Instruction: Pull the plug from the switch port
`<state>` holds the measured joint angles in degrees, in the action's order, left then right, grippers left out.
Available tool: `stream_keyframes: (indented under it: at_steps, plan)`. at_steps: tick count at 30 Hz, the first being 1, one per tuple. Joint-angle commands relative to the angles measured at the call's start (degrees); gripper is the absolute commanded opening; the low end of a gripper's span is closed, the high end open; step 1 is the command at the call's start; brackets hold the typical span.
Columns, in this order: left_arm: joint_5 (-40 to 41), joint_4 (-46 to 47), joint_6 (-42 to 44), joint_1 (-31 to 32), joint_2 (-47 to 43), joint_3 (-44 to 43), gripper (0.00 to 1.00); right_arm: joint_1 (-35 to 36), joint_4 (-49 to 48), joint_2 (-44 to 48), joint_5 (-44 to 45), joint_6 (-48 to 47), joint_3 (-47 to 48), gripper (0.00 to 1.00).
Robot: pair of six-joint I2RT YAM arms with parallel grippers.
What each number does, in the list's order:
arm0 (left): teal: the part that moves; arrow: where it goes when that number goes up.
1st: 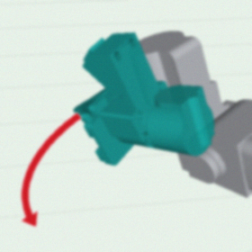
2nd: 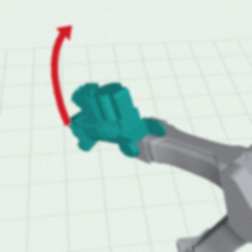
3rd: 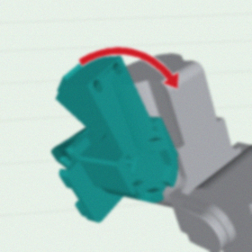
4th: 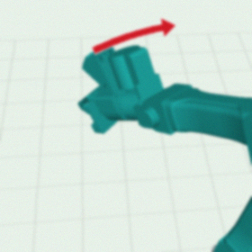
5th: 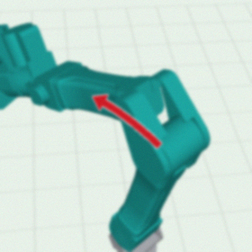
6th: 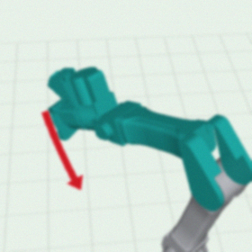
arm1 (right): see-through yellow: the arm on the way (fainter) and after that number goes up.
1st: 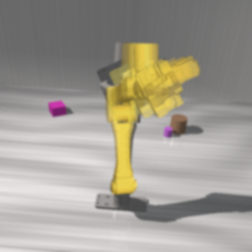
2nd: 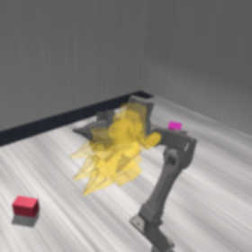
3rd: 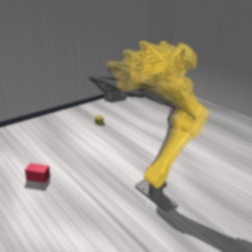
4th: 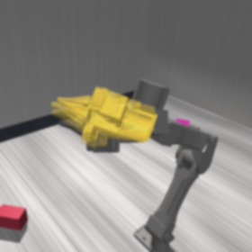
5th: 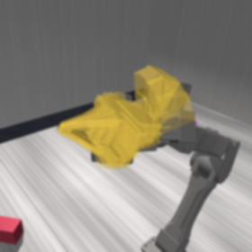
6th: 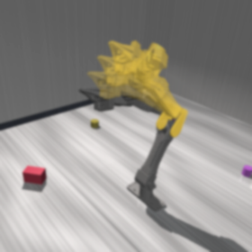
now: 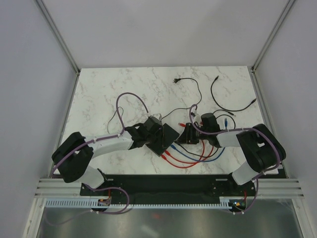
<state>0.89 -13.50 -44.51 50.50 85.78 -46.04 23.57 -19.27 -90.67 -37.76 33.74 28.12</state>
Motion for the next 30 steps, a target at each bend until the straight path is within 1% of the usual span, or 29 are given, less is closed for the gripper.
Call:
stream_keyframes:
  at_steps: [1, 3, 8, 13, 17, 18, 22, 23, 24, 25, 26, 27, 29, 30]
  plan:
    - [-0.62, 2.95, 0.3, -0.14, -0.61, 1.3, 0.46, 0.25, -4.63, -1.78, -1.53, 1.24, 1.85, 0.44]
    - [-1.93, 3.3, 0.3, -0.14, -0.61, 1.48, 0.45, 0.42, -5.78, -2.93, -1.71, 1.68, 2.03, 0.42]
    - [-2.64, 3.74, 0.21, -0.14, -0.7, 1.75, 0.45, 0.33, -7.89, -4.42, -1.88, 3.44, 2.11, 0.42]
    - [-2.99, 3.92, 0.21, -0.14, -0.96, 1.74, 0.44, 0.33, -7.72, -5.74, -1.71, 3.71, 2.64, 0.41]
    - [-3.43, 4.0, 0.22, -0.14, -1.05, 1.83, 0.44, 0.33, -7.45, -6.53, -1.53, 3.18, 2.38, 0.32]
    - [-3.35, 4.0, 0.3, -0.14, -0.88, 1.92, 0.44, 0.33, -7.54, -6.53, -1.53, 2.92, 2.29, 0.28]
    - [-3.35, 4.09, 0.3, -0.14, -0.61, 2.01, 0.44, 0.25, -7.36, -6.71, -0.39, 3.0, 1.85, 0.27]
    - [-3.43, 4.09, 0.3, 0.03, -0.52, 1.92, 0.44, 0.33, -7.19, -6.8, 0.05, 3.09, 1.94, 0.24]
    - [-3.43, 4.09, 0.3, 0.04, -0.18, 1.75, 0.44, 0.33, -6.49, -6.97, 0.75, 3.26, 2.29, 0.17]
    - [-3.43, 4.09, 0.48, 0.04, 0.0, 1.48, 0.44, 0.25, -5.96, -7.58, 1.19, 3.35, 2.64, 0.13]
    - [-2.82, 3.92, 0.91, 0.21, 0.61, 1.22, 0.46, 0.33, -5.44, -7.94, 1.37, 3.7, 3.08, 0.09]
    - [-2.47, 2.79, 1.0, 0.47, 0.88, 0.26, 0.49, 0.33, -4.04, -8.46, 1.55, 3.71, 3.87, 0.02]
    - [-1.06, 1.03, 1.71, 1.26, 2.54, -1.32, 0.58, 0.33, -2.62, -9.43, 1.72, 3.79, 4.49, 0.0]
    - [0.94, -1.16, 1.8, 1.53, 2.99, -2.2, 0.59, 0.33, -2.1, -9.61, 1.72, 3.79, 4.58, 0.0]
